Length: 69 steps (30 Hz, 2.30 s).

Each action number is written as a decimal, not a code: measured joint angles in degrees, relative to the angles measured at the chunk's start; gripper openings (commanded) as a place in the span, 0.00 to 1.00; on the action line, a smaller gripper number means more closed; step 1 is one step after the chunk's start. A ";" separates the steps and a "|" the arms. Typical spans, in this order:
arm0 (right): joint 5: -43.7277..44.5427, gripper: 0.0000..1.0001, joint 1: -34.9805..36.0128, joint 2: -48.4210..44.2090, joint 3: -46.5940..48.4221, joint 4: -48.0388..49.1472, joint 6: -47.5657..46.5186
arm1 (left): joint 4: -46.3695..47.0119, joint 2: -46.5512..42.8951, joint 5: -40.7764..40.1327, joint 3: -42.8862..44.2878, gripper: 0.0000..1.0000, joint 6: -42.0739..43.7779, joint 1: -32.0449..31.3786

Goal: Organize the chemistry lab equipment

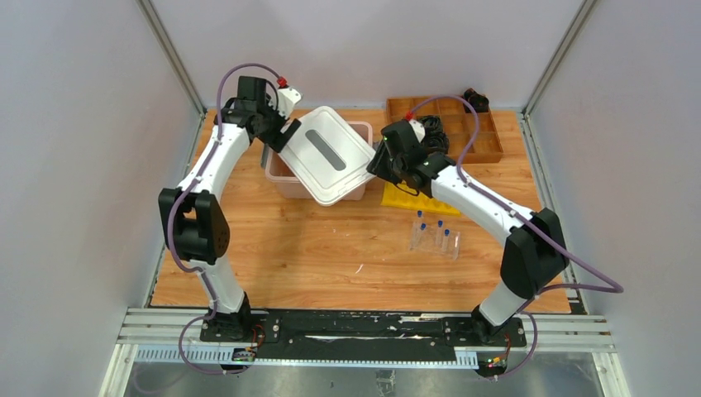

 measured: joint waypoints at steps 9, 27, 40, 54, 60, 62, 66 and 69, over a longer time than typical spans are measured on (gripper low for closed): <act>-3.58 0.33 -2.78 5.66 5.14 -0.22 -2.75 | -0.33 -4.85 -0.48 -5.68 0.85 1.49 0.33; -7.56 0.30 -6.97 16.13 18.88 -3.65 -6.25 | -3.91 -11.50 7.06 -11.02 0.87 -2.86 0.72; -8.57 0.34 -10.05 21.64 27.17 -7.06 -8.70 | -8.39 -12.59 18.05 -11.06 0.85 -6.40 1.60; -7.26 0.41 -11.17 26.53 36.17 -13.22 -14.34 | -9.20 -13.31 11.50 -6.14 0.60 -9.46 5.73; -7.30 0.46 -11.17 26.53 36.17 -13.84 -14.91 | -5.14 -12.13 7.93 -6.16 0.60 -11.43 5.73; -7.32 0.47 -11.17 26.53 36.17 -13.86 -15.21 | -3.93 -10.78 7.34 -6.16 0.59 -12.09 5.73; -7.96 0.47 -11.17 26.53 36.17 -13.81 -15.98 | -2.40 -7.93 7.06 -6.54 0.59 -13.20 5.73; -9.51 0.47 -11.17 26.53 36.17 -13.81 -16.35 | -2.27 -6.60 7.48 -6.80 0.59 -13.81 5.73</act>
